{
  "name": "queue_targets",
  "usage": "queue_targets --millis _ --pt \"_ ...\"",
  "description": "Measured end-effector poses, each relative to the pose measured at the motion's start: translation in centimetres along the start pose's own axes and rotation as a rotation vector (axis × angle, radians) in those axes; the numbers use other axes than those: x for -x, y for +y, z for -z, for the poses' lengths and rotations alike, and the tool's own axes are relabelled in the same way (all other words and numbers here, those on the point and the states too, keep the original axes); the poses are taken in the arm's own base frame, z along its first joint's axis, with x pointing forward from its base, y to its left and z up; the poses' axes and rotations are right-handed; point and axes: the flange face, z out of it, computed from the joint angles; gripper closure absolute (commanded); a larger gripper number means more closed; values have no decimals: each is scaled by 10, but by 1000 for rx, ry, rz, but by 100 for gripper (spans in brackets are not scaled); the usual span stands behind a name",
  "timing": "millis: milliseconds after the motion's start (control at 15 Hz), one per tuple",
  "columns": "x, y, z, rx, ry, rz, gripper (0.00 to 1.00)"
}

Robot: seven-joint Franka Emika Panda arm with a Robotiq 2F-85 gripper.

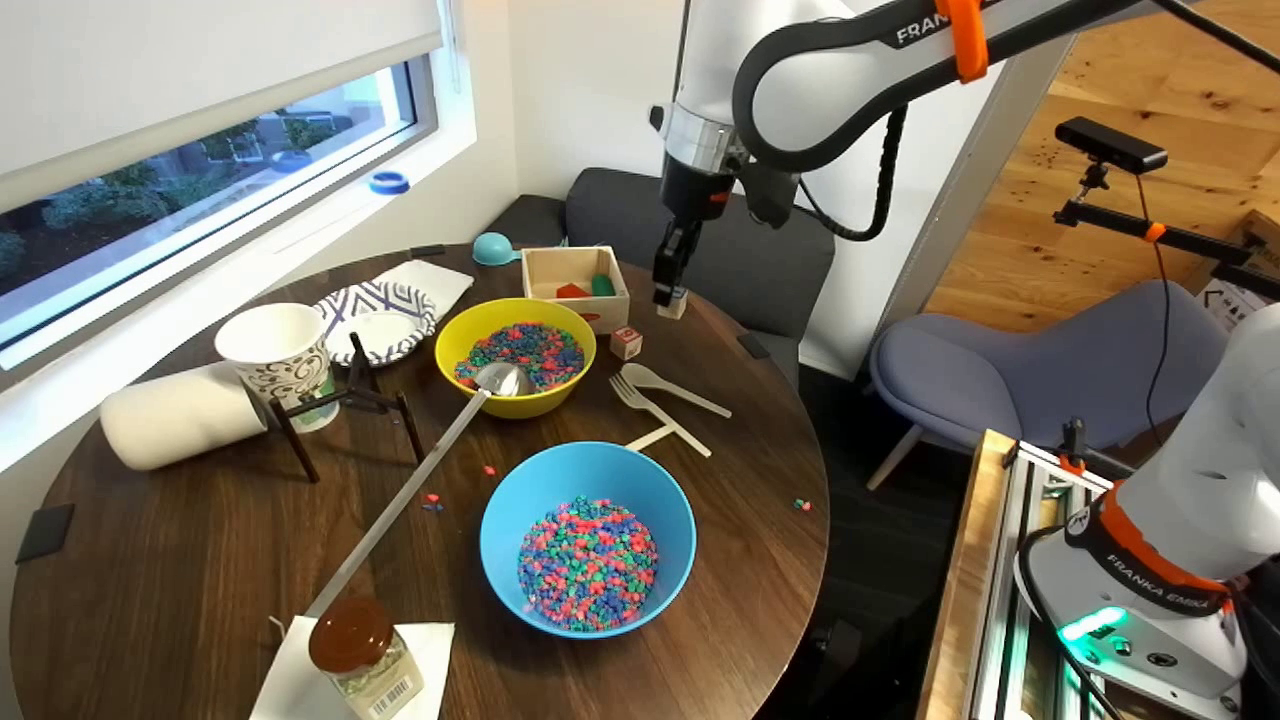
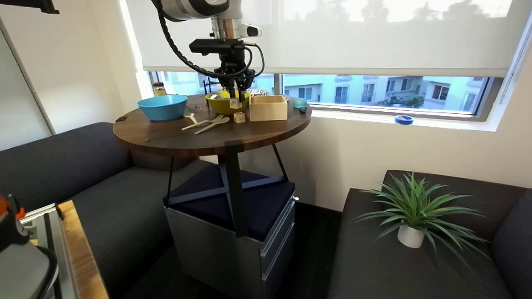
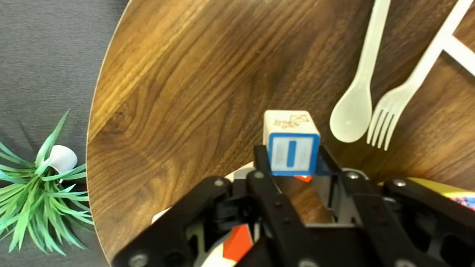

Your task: Pick up a block with a blue letter and stack it on top of the block with an orange letter

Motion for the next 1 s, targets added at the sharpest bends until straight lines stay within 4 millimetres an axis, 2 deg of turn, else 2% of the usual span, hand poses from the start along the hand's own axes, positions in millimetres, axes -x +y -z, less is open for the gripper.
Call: queue_targets --millis 267,667,1000 --pt "-3 -9 3 4 14 -111 92" --pt "-13 -35 -17 51 61 -273 92" --pt "-16 -35 -31 90 81 -345 92"
